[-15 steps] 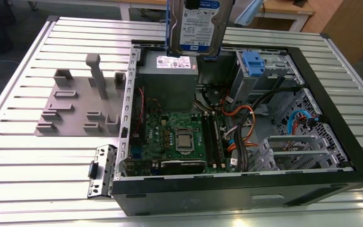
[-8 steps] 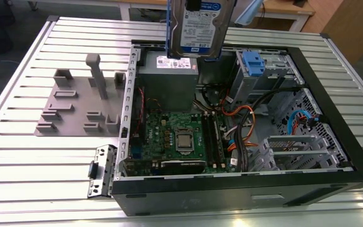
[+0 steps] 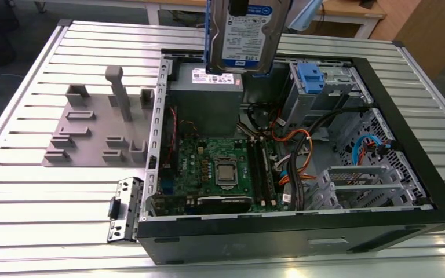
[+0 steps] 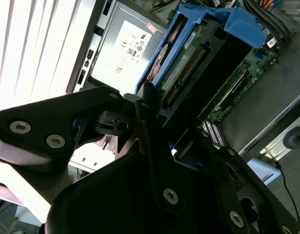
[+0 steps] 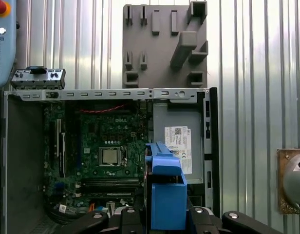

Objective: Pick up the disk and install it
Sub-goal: 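Pick up the disk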

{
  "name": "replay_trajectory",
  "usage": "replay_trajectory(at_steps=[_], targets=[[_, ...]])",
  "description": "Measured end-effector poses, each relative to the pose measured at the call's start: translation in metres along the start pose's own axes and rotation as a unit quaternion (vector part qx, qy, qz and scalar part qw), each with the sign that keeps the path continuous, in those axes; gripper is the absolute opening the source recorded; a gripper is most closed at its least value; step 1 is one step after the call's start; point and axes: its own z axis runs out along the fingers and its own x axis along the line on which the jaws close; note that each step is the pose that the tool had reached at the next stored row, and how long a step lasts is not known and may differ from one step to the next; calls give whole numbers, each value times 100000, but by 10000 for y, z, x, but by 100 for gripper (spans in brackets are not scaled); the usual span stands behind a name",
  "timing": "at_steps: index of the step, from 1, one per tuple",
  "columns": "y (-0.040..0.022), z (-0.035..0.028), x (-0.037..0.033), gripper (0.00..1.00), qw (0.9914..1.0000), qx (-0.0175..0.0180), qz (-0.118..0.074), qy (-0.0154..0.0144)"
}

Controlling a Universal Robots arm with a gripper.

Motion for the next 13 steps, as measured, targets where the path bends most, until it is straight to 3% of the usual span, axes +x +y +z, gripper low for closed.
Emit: replay_trajectory(at_steps=[13], targets=[[-21, -1, 94, 36, 100000, -1, 1, 4]])
